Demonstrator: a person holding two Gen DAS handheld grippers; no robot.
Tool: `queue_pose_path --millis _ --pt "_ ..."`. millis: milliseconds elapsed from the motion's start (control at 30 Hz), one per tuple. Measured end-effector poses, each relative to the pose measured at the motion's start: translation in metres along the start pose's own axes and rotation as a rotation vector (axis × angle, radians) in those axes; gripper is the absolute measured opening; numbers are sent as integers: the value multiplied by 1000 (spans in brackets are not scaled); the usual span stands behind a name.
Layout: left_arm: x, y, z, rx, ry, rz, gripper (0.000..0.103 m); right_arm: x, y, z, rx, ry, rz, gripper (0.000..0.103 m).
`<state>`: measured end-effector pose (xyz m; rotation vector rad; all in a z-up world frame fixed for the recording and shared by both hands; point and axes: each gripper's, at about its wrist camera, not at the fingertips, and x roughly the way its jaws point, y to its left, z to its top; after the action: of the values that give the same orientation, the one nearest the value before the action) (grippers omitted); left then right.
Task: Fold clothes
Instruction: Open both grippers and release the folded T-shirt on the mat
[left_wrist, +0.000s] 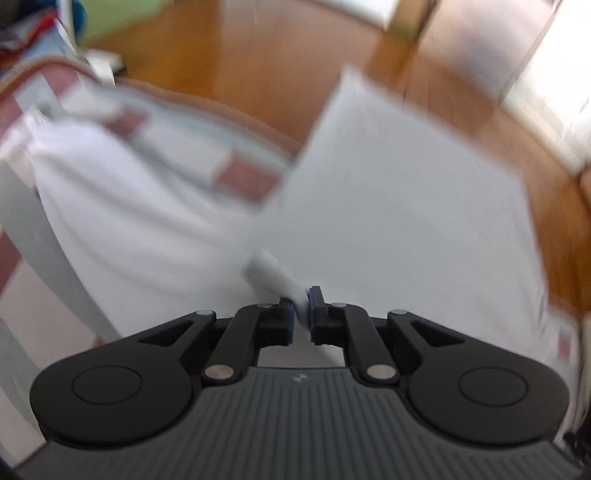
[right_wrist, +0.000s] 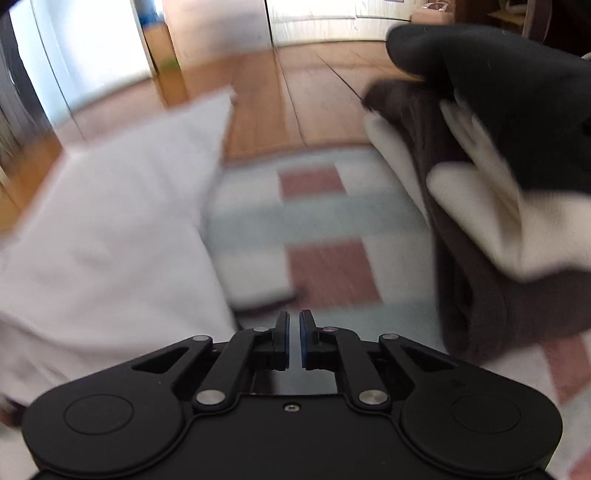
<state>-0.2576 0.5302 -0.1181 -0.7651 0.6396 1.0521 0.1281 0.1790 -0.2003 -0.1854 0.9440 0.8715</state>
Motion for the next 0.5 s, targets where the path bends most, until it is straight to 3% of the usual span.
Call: queue_pose_path --millis 67,133,200,300,367,400,500 --pt "-18 -4 6 24 -123 74 10 9 6 23 13 29 89 29" --pt "-26 -7 7 74 -186 195 11 31 16 49 29 103 196 56" --pt "-24 0 8 70 -176 230 11 54 31 67 16 143 227 59" --pt "-6 25 12 -42 -58 138 12 90 56 84 -71 165 180 59" --pt "9 34 18 -52 17 92 18 113 67 86 -117 183 159 59" --pt "18 36 22 -39 57 68 28 122 71 86 -135 182 149 57" --pt "47 25 32 86 177 -4 43 132 80 81 -178 133 88 11"
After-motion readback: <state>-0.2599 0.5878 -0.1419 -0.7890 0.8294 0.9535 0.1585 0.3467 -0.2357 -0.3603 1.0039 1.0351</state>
